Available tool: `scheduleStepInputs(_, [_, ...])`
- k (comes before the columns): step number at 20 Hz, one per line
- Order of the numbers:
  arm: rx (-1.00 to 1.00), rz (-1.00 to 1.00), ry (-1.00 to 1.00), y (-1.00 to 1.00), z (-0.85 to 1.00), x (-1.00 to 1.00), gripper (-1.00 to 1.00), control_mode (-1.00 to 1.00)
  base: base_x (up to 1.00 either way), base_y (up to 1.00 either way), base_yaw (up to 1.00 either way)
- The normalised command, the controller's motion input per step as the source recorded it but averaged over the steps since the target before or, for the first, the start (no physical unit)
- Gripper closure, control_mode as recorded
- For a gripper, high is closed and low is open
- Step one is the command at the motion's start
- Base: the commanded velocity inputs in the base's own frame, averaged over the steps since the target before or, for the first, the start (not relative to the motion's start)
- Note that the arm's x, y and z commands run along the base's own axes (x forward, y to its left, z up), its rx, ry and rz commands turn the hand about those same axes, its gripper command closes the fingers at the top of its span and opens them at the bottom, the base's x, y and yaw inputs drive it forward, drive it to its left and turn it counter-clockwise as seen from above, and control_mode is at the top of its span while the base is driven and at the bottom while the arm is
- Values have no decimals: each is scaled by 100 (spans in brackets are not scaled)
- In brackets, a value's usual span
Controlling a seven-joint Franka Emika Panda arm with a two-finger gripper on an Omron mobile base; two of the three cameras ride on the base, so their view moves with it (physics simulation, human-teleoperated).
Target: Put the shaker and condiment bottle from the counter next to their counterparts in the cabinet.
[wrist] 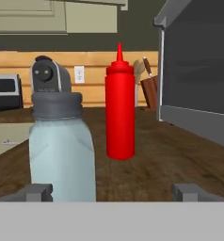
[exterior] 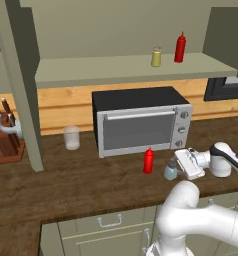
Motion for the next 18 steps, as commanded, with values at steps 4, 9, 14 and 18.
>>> scheduleStepInputs(4, [0,4,2,-6,0,-6,-100,-100,0,0,0])
scheduleStepInputs(9, [0,5,3,-2,0,-1,-100,-100,0,0,0])
scheduleStepInputs(14, [0,6,0,0,0,0,-100,-100,0,0,0])
scheduleStepInputs(18, [0,7,0,0,0,0,-100,-100,0,0,0])
